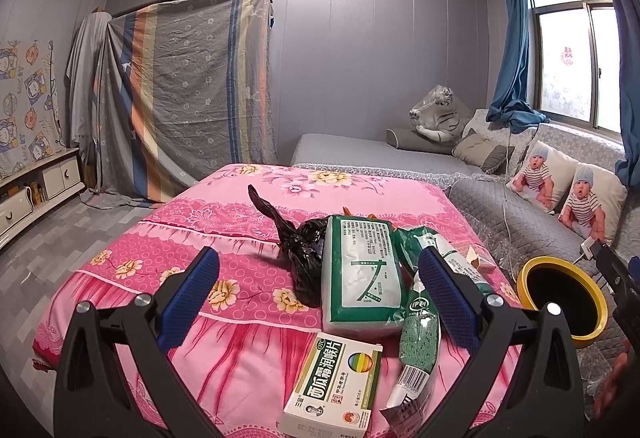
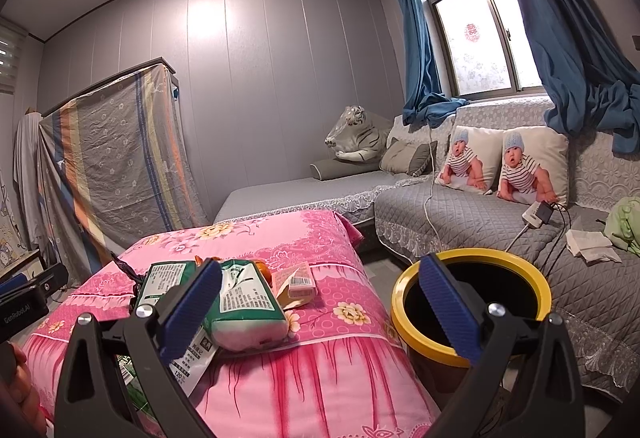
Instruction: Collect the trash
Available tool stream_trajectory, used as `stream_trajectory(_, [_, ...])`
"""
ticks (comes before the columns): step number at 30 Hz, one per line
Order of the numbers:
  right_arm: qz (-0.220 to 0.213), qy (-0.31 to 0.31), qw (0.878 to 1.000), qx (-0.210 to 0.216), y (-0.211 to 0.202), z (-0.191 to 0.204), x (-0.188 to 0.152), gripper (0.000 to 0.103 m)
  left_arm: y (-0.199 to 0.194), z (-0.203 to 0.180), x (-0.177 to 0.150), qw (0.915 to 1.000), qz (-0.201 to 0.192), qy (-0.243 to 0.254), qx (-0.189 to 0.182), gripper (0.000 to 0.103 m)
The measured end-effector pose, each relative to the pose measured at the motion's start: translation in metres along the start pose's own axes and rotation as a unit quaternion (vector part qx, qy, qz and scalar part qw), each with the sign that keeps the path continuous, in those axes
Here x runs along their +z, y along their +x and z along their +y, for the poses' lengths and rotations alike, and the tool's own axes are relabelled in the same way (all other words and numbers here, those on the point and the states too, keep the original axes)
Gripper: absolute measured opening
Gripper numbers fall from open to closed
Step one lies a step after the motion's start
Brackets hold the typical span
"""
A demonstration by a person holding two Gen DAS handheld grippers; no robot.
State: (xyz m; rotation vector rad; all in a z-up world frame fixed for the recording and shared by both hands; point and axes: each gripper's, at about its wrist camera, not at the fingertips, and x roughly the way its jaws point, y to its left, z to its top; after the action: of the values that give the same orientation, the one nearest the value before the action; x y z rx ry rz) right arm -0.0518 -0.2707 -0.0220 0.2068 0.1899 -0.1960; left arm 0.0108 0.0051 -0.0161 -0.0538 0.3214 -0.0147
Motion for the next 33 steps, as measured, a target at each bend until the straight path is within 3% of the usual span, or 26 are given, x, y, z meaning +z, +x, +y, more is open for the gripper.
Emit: stream_trajectory(33, [0.000,0.000,1.000,0.000,0.0012,-0.0011,-0.0008,0.095,0.0024,0.0007,-0.0032,0.9999,0.010,-0.002,-0.007,0.095])
